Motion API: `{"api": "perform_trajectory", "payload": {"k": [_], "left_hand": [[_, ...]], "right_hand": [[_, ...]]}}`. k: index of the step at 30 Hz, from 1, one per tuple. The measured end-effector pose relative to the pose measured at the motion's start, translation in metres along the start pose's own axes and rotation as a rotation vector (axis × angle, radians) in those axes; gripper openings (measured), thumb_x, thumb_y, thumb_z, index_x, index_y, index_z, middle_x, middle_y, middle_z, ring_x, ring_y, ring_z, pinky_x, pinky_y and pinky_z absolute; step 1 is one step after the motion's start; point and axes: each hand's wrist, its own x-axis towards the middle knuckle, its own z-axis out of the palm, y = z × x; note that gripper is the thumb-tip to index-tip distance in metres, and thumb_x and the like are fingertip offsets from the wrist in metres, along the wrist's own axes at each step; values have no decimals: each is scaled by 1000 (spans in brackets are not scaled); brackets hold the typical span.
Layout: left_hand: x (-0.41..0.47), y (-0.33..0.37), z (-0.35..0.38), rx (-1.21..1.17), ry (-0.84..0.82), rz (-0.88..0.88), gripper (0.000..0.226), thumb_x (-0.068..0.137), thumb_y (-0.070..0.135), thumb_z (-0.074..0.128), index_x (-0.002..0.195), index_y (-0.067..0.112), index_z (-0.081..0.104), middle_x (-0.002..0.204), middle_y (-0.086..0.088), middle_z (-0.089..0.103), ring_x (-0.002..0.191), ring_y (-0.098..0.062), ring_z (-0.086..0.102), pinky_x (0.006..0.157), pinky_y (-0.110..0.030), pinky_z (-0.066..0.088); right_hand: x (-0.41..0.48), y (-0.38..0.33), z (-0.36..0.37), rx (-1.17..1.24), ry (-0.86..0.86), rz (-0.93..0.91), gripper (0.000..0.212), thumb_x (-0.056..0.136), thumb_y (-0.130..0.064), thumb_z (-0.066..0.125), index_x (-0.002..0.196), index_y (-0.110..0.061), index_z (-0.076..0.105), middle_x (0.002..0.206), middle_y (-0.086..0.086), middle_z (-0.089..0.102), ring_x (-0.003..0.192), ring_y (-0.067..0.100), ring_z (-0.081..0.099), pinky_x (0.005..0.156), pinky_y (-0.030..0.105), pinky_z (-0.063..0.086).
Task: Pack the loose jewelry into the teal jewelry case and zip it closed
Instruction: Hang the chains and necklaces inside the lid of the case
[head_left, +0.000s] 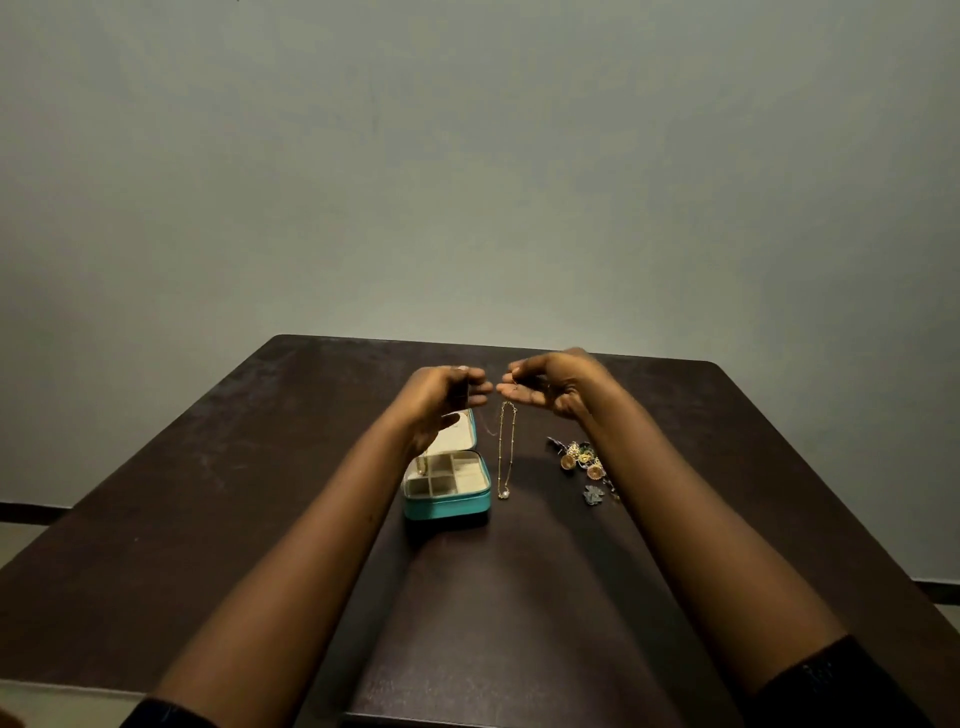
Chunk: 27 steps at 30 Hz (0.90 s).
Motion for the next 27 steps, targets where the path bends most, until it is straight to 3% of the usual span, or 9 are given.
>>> {"api": "perform_trajectory", "payload": {"k": [3,6,8,10,13,18,21,24,27], "left_hand": [[-2,1,3,178,-14,-20,32,100,26,34,89,19,64,87,4,67,92,-17,57,84,-35,34],[-6,4,7,298,-66,-66,39,101,31,32,89,20,67,90,5,67,101,-18,50,99,-43,26],[-12,8,9,300,-109,-82,42,102,30,29,95,16,68,97,-1,68,95,-13,51,100,-40,26],[-17,12,12,276,-110,-69,43,103,26,27,108,7,64,108,-9,66,78,-2,52,79,-21,35],[-19,14,14,278,-119,-77,39,103,23,29,118,3,59,106,-11,67,70,2,50,59,-17,28],[-11,10,12,278,-119,-45,19,96,11,43,104,5,60,76,-4,61,47,4,58,58,-20,30],[-9,9,11,293,-127,-54,21,95,10,44,105,3,62,77,-5,63,44,7,58,60,-21,32],[-13,14,13,283,-145,-73,18,97,15,42,101,10,59,79,-1,61,42,9,55,60,-22,30],[-15,17,12,295,-138,-92,18,98,18,42,98,12,59,75,2,59,49,2,56,61,-22,28]], "right_hand": [[-2,-2,5,-292,74,-125,9,84,14,52,88,18,60,71,21,58,60,29,60,54,30,56],[3,-1,8,-500,140,-206,8,76,10,65,83,14,67,81,27,67,69,37,67,70,46,58],[3,-2,9,-647,203,-261,8,71,3,72,78,8,71,86,26,70,78,37,70,74,52,57],[0,-5,11,-757,236,-298,15,71,0,73,84,8,72,87,24,71,80,33,71,75,49,58],[-2,-6,14,-884,264,-320,22,71,1,72,93,7,72,93,22,72,87,27,70,79,48,57],[-3,-5,14,-921,269,-351,21,72,-2,71,91,6,72,91,21,72,87,26,70,76,45,58],[-5,-5,12,-928,248,-345,18,75,-5,72,90,4,73,90,18,72,79,24,68,77,40,58],[-7,-4,10,-880,207,-313,18,77,-2,70,90,10,71,83,22,70,65,24,61,78,45,58],[-9,-3,5,-762,180,-261,14,81,6,64,92,15,66,67,15,62,52,22,57,62,37,57]]}}
